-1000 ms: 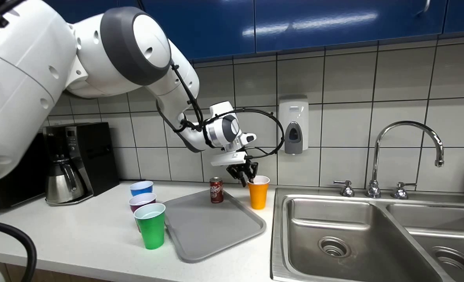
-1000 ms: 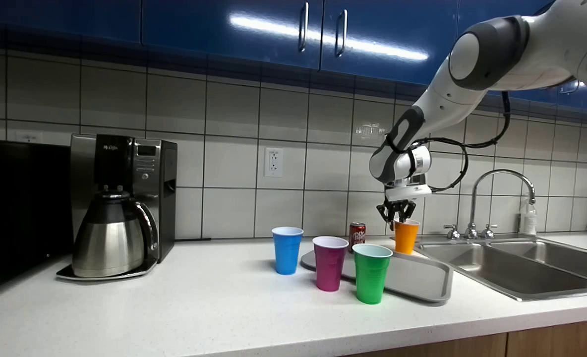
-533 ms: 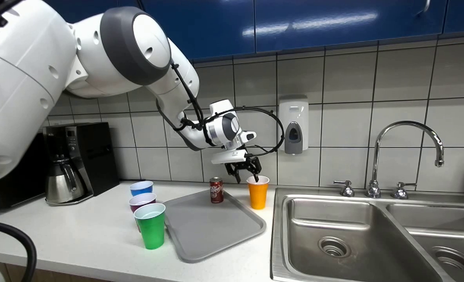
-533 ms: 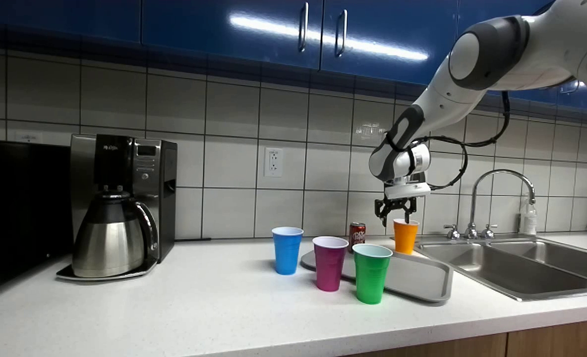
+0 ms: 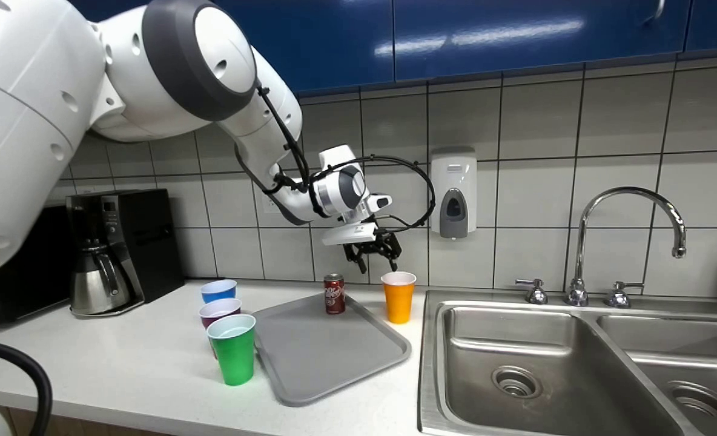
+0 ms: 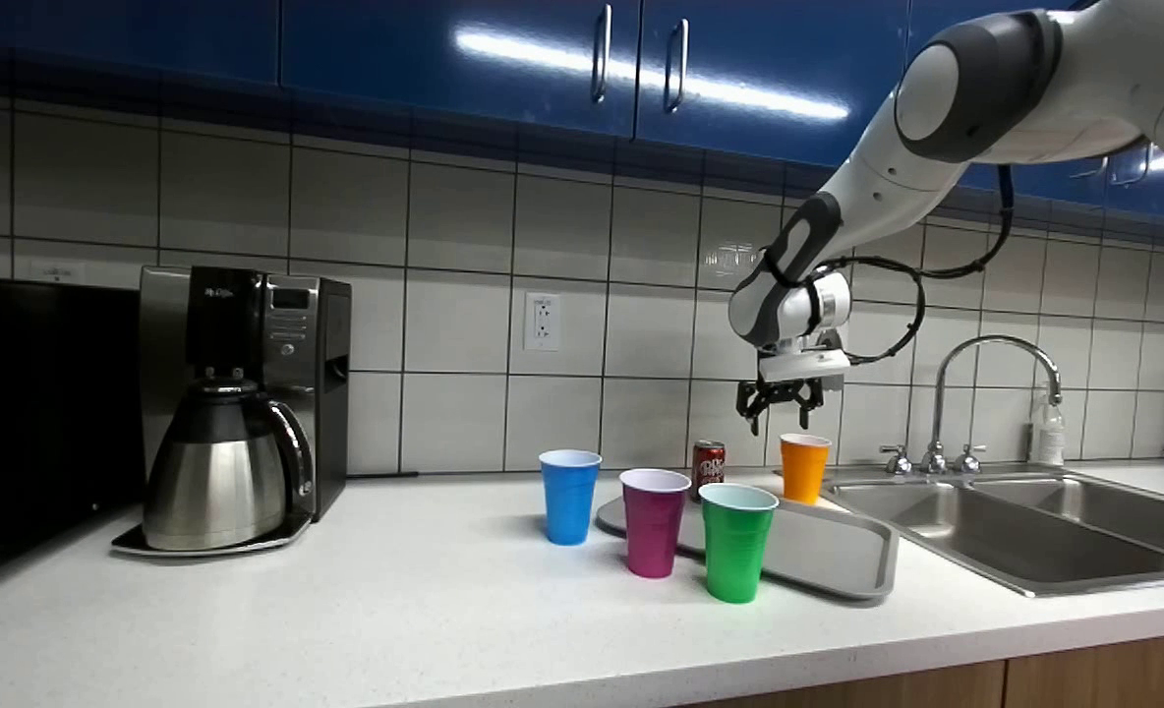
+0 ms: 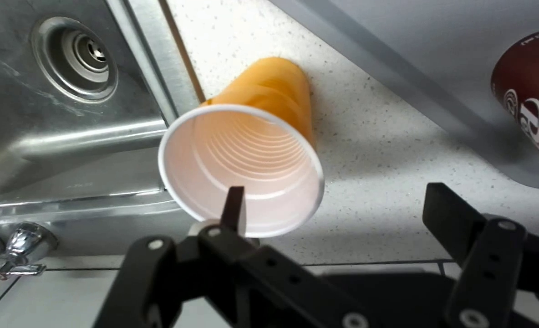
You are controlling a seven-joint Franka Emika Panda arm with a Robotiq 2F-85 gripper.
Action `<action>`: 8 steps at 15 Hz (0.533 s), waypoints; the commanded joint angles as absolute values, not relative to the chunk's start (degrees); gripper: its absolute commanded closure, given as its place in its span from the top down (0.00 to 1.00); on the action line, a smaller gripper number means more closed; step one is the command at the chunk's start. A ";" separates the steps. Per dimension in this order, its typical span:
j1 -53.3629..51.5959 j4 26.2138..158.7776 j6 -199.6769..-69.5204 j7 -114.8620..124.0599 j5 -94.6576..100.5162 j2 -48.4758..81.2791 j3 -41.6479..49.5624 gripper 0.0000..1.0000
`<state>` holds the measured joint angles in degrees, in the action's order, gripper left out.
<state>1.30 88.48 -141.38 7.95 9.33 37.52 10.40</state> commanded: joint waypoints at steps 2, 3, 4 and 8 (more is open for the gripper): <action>-0.56 95.40 -141.83 9.86 10.34 31.17 10.32 1.00; -1.04 96.67 -141.82 10.04 10.49 30.10 10.24 1.00; -1.40 97.86 -141.81 10.12 10.58 29.07 10.15 1.00; -3.28 102.91 -141.47 11.17 11.28 24.46 10.00 1.00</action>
